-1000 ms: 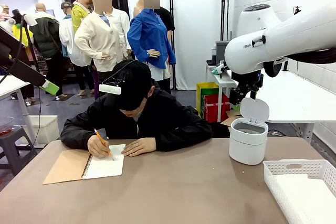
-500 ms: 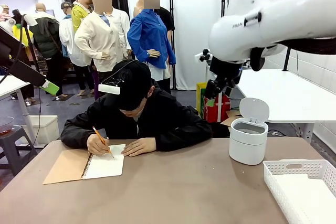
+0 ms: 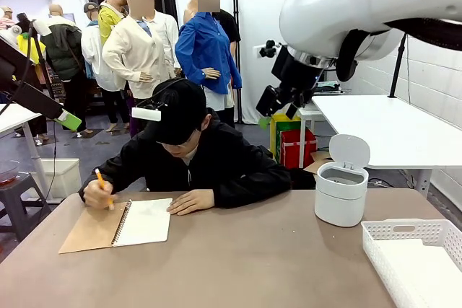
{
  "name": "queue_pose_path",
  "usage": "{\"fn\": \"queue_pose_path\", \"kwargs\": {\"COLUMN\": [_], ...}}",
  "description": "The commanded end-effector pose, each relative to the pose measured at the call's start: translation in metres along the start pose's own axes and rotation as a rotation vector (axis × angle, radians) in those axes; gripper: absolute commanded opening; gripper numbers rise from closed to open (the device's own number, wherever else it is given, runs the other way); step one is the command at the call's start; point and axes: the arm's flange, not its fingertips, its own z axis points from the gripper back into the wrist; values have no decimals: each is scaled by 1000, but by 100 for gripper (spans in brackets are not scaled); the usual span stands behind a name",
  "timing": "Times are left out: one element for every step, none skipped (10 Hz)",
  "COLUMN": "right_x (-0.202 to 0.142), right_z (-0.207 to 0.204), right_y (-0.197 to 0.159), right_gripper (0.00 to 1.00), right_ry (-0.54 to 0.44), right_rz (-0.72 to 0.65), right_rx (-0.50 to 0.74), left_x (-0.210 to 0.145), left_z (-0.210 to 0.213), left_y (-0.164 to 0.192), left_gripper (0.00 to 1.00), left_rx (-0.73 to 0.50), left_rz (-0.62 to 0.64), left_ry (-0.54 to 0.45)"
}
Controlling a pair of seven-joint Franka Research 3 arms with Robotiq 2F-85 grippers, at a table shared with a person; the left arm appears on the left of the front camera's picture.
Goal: Sort the paper based on its condition.
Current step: If a person hands you a paper, place it in the Organizing basket , and if it's crumpled, put it in the Trash can.
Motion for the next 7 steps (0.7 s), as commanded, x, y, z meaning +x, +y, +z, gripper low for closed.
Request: {"fn": "queue_pose_path", "kwargs": {"right_x": [-5, -2, -1, -2, -5, -4, -4], "right_z": [8, 13, 23, 29, 34, 39, 41], "right_y": [6, 14, 26, 38, 52, 55, 56], "right_gripper": [100, 100, 100, 100, 100, 100, 100], "right_ry": [-80, -81, -76, -77, -66, -77, -84], "right_rz": [18, 40, 53, 72, 88, 94, 87], "right_rx": [46, 39, 53, 69, 80, 109, 139], "left_x": [0, 0, 0, 0, 0, 0, 0], "left_z": [1, 1, 1, 1, 1, 1, 1], "left_y": [1, 1, 1, 1, 1, 1, 1], "left_gripper": [100, 100, 100, 100, 100, 100, 100], "left_rx": [0, 0, 0, 0, 0, 0, 0], "left_rz": [5, 5, 5, 5, 5, 5, 5], "left_ry": [-4, -4, -4, -4, -4, -4, -4]}}
